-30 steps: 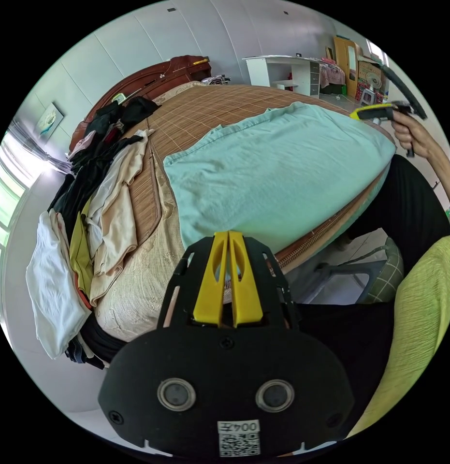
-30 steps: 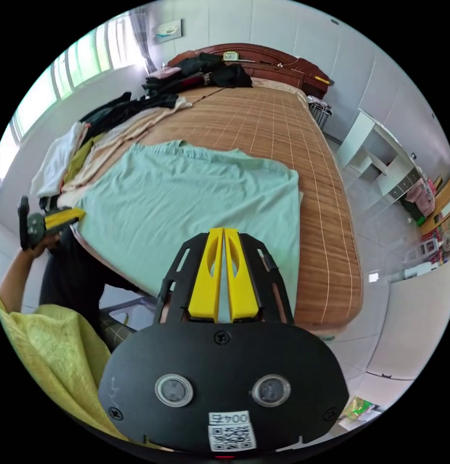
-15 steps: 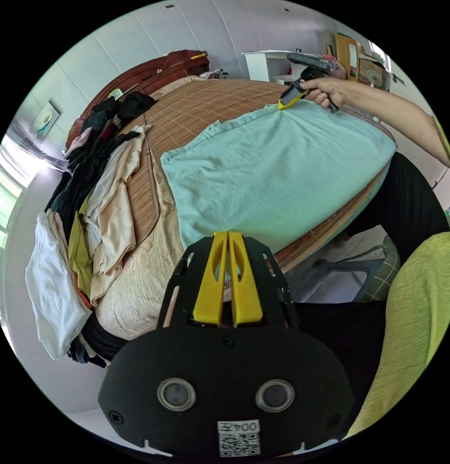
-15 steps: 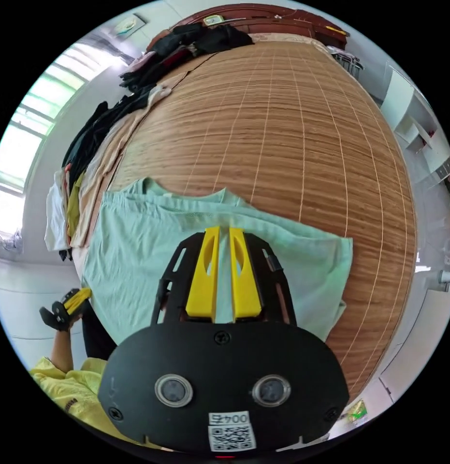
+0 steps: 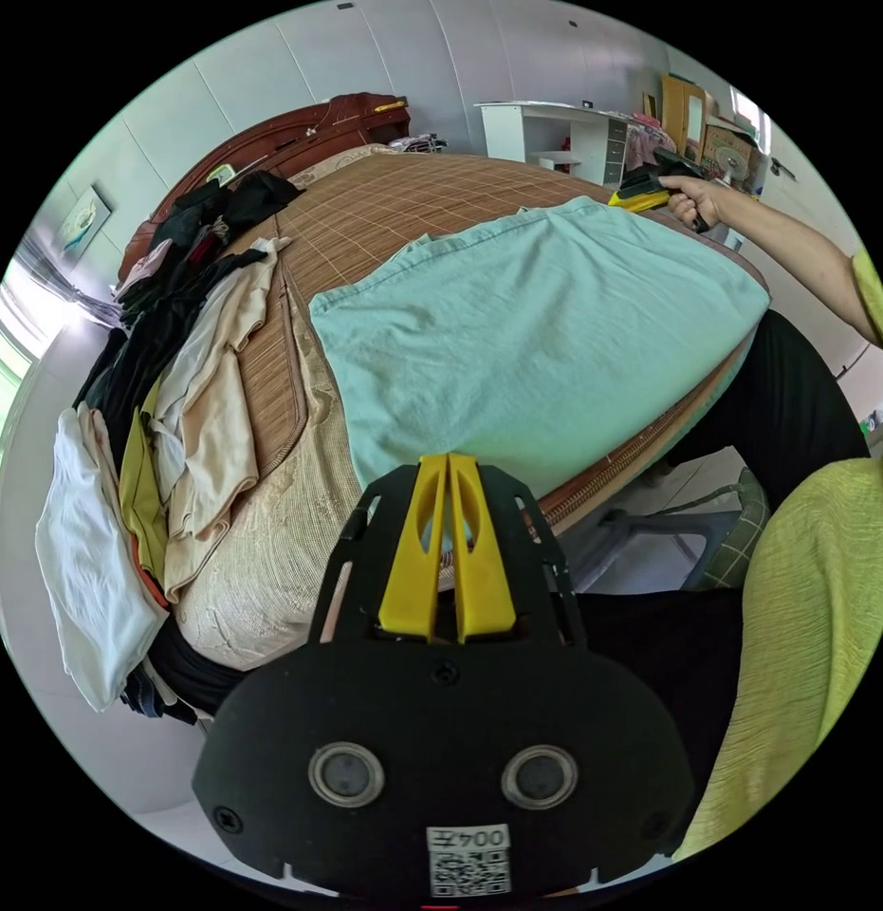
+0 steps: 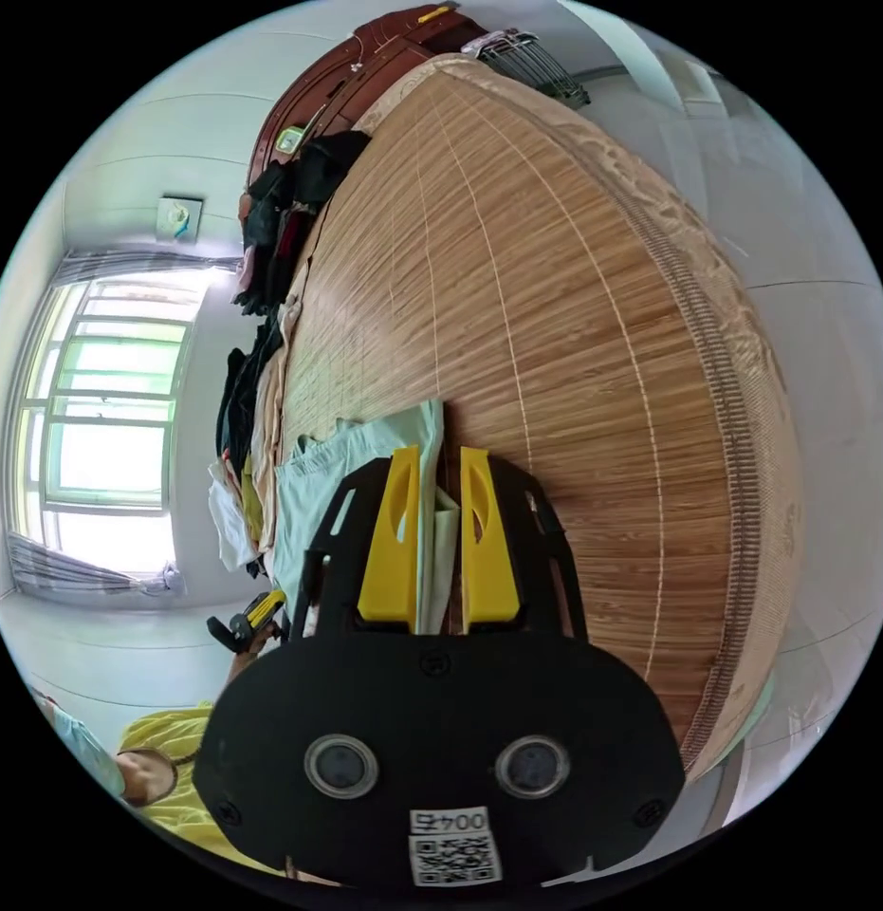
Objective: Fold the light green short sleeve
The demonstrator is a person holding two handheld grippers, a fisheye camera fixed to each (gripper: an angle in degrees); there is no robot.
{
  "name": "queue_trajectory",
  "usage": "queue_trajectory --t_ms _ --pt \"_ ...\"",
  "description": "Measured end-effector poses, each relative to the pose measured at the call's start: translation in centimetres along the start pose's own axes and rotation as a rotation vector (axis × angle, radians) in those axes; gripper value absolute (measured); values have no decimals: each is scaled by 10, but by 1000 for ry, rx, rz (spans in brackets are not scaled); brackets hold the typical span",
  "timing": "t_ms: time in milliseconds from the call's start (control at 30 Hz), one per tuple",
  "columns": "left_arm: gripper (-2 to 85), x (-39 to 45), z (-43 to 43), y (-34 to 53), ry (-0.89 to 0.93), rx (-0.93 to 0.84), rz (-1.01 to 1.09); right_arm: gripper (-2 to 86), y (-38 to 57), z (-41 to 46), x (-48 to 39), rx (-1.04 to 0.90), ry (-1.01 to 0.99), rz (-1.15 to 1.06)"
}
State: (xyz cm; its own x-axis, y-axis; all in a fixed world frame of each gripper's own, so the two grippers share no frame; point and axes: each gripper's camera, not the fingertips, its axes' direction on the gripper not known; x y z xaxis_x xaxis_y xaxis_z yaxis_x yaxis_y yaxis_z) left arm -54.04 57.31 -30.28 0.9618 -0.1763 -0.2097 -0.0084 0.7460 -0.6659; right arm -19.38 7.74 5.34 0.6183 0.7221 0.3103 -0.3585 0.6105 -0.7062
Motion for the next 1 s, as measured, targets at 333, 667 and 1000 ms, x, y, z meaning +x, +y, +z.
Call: queue_trajectory --t_ms 333,667,1000 --pt "5 1 -11 -2 4 7 -4 34 27 7 40 82 108 -52" --pt "5 2 -26 3 11 41 -7 60 244 -30 55 88 -4 -266" --pt "4 12 -45 4 -13 52 -3 82 387 11 64 243 250 -321"
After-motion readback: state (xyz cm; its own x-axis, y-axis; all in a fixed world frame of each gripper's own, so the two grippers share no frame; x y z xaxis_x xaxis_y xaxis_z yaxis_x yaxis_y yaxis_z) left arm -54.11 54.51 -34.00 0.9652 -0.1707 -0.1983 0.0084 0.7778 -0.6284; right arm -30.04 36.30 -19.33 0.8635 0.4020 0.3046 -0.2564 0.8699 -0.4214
